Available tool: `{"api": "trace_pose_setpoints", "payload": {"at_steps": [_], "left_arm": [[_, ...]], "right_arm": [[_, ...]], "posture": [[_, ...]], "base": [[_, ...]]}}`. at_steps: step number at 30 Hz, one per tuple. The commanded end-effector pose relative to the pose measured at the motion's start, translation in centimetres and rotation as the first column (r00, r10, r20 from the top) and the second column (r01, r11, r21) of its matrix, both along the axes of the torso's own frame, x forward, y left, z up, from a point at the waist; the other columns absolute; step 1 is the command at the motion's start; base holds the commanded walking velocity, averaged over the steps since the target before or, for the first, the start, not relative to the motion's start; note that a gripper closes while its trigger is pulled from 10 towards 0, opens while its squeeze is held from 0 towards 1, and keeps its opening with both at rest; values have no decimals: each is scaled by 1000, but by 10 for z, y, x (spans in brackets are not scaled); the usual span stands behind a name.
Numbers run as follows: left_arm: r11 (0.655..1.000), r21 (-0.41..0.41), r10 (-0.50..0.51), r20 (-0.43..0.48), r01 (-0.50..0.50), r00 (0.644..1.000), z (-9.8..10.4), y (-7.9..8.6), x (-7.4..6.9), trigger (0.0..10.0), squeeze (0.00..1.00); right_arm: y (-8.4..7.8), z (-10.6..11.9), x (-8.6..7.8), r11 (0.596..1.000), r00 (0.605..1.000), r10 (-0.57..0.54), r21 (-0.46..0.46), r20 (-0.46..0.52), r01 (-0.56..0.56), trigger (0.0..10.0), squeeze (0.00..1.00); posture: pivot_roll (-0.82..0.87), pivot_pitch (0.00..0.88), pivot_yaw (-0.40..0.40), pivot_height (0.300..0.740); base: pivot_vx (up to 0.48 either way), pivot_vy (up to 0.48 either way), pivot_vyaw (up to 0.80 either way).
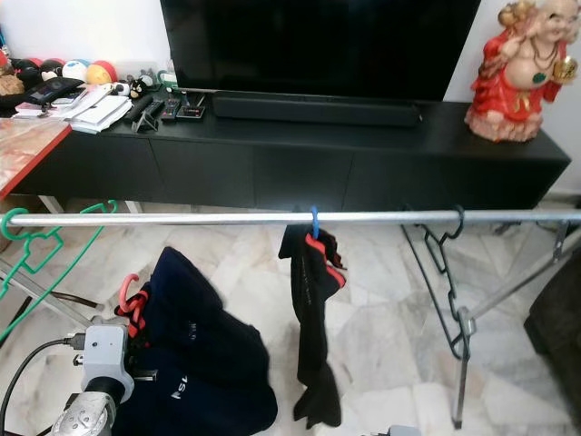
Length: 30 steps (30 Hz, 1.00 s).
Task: Hang hanger
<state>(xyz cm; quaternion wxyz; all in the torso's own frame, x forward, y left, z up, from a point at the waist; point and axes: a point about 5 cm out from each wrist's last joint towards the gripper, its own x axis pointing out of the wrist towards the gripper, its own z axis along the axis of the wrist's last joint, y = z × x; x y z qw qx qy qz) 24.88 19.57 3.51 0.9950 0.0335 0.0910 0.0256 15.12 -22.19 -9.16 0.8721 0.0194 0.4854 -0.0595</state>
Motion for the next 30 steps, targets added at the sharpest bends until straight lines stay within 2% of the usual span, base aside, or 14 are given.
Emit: {"api": "trace_pose_setpoints", "payload": {"at_steps": [1,5,14,30], "left_arm": [[1000,19,-2,20,1,1000,6,3,1,10000,0],[1000,19,-10,23,10,1000,8,2,1,10000,0],[999,16,-40,39,39,998,13,-1,1,10000,0],[998,24,-60,35,60,998,15,-6,3,10000,0]], "right_arm": [[3,-1,-2,1000,1000,-17,14,-3,17,10000,0],[3,-1,-2,1000,1000,-18,15,0,18,10000,0],[3,-1,-1,999,1000,-30,23,-2,30,10000,0],[2,-2,-4,999,999,-24,24,-25,24,10000,0]], "posture": [[-43,89,1,740],[-42,92,2,740],[-37,101,2,740],[-35,121,6,740]], "base": [[0,480,0],[0,389,0],[0,0,0],[0,0,-791]]}}
